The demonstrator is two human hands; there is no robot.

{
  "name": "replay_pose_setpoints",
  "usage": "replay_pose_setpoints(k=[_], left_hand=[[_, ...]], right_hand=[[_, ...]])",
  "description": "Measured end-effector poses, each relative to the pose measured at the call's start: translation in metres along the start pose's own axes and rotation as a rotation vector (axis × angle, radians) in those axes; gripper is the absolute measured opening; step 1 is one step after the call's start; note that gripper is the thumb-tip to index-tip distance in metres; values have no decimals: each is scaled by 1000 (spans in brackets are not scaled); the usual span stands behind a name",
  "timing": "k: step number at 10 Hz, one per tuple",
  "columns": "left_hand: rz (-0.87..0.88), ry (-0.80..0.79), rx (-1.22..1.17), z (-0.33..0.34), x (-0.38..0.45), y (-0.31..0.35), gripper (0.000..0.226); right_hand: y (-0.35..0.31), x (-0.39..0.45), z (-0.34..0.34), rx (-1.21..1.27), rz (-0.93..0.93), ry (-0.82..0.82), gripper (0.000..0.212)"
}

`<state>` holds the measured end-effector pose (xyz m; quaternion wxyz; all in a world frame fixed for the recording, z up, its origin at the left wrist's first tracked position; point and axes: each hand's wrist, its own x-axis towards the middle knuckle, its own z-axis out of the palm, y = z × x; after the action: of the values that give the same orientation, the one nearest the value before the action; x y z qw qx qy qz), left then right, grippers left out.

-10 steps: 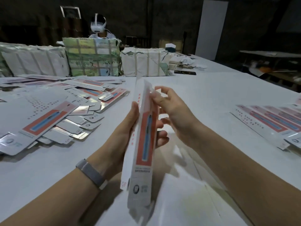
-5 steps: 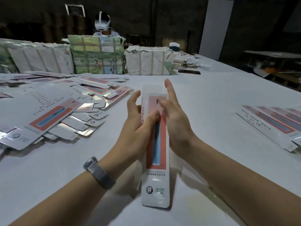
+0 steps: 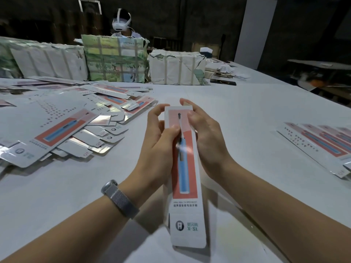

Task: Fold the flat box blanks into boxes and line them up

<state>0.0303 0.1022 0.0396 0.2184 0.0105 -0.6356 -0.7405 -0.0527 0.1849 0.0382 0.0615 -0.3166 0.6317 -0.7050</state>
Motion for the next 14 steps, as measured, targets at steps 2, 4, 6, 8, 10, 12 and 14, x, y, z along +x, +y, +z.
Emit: replay_pose_setpoints(k=[2,4,6,8,10,12,14], left_hand=[[62,15,120,-1,3,-4,46],[90,23,180,-4,5,-9,47],[79,-63,170,-14,9,-22,34],[78,-81,177,-13,10,-25,44],[71,-128,228,-12,8,-23,38],[97,-149,261,-12,8,-23,47],[86,-166,254,-11,8,-24,60]], right_hand=[[-5,4,-8,-50,-12,26,27],[-5,9,-16,122,-26,14,26],[-4,14,-22,271,-16,-3,40],[-9,16,-22,243,-2,-17,9],[-14,20,-28,151,167,-70,8],[-15,20,-30,109,198,-116,22],[-15,21,-29,45,124,-42,32]])
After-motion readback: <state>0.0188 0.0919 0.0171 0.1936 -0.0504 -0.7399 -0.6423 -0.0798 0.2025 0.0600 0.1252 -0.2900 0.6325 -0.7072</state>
